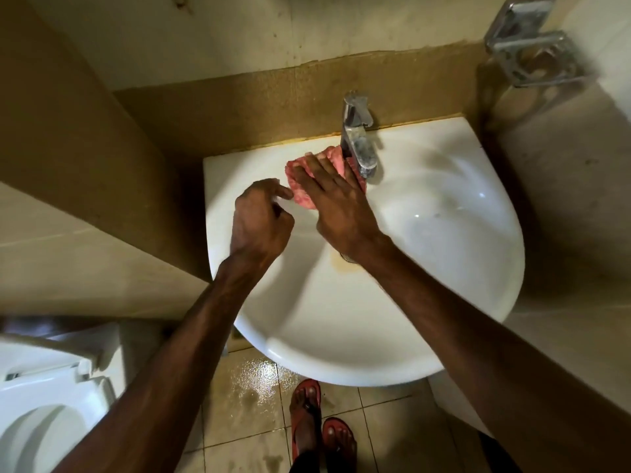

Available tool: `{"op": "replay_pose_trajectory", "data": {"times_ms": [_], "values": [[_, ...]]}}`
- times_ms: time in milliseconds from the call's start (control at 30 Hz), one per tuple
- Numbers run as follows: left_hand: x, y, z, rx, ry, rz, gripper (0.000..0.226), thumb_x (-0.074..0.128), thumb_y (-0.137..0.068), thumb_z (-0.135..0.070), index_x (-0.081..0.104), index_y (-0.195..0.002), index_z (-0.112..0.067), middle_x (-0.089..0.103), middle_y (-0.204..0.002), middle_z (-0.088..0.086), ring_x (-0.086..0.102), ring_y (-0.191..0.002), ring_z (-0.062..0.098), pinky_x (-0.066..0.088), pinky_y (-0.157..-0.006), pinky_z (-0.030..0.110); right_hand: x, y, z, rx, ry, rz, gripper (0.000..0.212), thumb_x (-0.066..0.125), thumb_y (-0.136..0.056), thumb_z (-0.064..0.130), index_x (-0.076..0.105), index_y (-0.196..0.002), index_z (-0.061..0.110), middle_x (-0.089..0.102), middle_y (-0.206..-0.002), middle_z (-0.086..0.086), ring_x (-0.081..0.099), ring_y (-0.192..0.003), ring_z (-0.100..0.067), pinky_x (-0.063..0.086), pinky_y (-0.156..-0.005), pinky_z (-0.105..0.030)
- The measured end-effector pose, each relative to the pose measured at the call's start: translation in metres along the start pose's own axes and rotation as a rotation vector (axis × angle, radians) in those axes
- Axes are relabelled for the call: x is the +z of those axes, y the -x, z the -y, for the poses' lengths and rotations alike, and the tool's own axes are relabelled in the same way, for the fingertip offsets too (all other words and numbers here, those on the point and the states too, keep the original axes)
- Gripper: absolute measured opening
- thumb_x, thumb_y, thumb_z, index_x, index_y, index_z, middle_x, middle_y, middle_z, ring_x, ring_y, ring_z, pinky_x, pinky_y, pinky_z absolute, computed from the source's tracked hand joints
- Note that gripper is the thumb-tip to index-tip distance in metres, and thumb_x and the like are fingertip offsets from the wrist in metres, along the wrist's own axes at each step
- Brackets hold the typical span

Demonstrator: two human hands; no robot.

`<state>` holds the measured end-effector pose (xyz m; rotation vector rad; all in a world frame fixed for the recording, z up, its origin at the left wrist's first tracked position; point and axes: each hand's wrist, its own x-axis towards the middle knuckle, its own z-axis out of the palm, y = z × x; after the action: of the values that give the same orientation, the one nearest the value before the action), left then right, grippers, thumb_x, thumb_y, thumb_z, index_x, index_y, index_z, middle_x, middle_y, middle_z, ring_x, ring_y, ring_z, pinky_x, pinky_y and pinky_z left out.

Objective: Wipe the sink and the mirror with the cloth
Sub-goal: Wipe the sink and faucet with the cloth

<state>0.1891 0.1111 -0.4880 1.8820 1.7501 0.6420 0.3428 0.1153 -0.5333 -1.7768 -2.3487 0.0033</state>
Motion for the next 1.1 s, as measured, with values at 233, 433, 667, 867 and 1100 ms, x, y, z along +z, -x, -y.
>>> {"op": "replay_pose_trajectory", "data": {"times_ms": [233, 433, 667, 867, 1100], "values": [[0.021, 0.03, -0.006, 0.062, -0.084, 0.008, 0.043, 0.054, -0.081, 0.004, 0.068, -0.118, -0.013, 0.063, -0.134, 0.002, 0.056, -0.128, 0.02, 0.043, -0.106, 0.025, 0.002, 0.083, -0.003, 0.191, -0.524, -0.103, 0.08, 0.051, -0.08, -0.009, 0.05, -0.153, 0.023, 0.056, -0.154, 0.003, 0.049, -0.146, -0.019, 0.038, -0.123, -0.041], [0.034, 0.03, -0.016, 0.2, -0.218, 0.019, 0.068, 0.052, -0.073, 0.01, 0.051, -0.139, -0.007, 0.047, -0.151, 0.01, 0.043, -0.141, 0.027, 0.045, -0.113, 0.036, 0.002, 0.101, -0.02, 1.145, -1.058, -0.457, 0.02, 0.061, -0.096, 0.016, 0.07, -0.11, 0.028, 0.077, -0.096, 0.003, 0.074, -0.089, -0.024, 0.062, -0.085, -0.045], [0.035, 0.009, 0.001, 0.266, -0.409, 0.142, 0.09, 0.055, -0.074, 0.011, 0.028, -0.158, -0.007, 0.021, -0.168, 0.014, 0.02, -0.157, 0.029, 0.021, -0.129, 0.036, -0.011, 0.017, -0.034, 1.051, -0.93, -0.718, 0.066, 0.046, -0.109, 0.011, 0.009, -0.164, 0.001, 0.009, -0.174, -0.017, 0.014, -0.16, -0.021, 0.003, -0.122, -0.004], [0.035, 0.012, 0.016, 0.318, -0.351, 0.165, 0.099, 0.058, -0.08, 0.013, 0.014, -0.163, -0.018, 0.008, -0.171, 0.002, 0.008, -0.159, 0.022, 0.032, -0.123, 0.032, 0.032, -0.008, 0.013, 1.277, -1.026, -0.684, 0.07, 0.042, -0.111, 0.02, 0.0, -0.166, 0.014, 0.004, -0.175, -0.01, 0.017, -0.161, -0.029, 0.017, -0.129, -0.032], [0.011, -0.012, 0.021, 0.395, -0.301, 0.288, 0.079, 0.057, -0.092, 0.0, 0.025, -0.161, -0.02, 0.017, -0.17, 0.003, 0.02, -0.157, 0.021, 0.027, -0.123, 0.03, 0.037, -0.021, 0.076, 1.354, -1.311, -0.675, 0.046, 0.032, -0.108, -0.004, 0.032, -0.152, 0.01, 0.051, -0.143, -0.016, 0.054, -0.125, -0.028, 0.043, -0.113, -0.038]]}}
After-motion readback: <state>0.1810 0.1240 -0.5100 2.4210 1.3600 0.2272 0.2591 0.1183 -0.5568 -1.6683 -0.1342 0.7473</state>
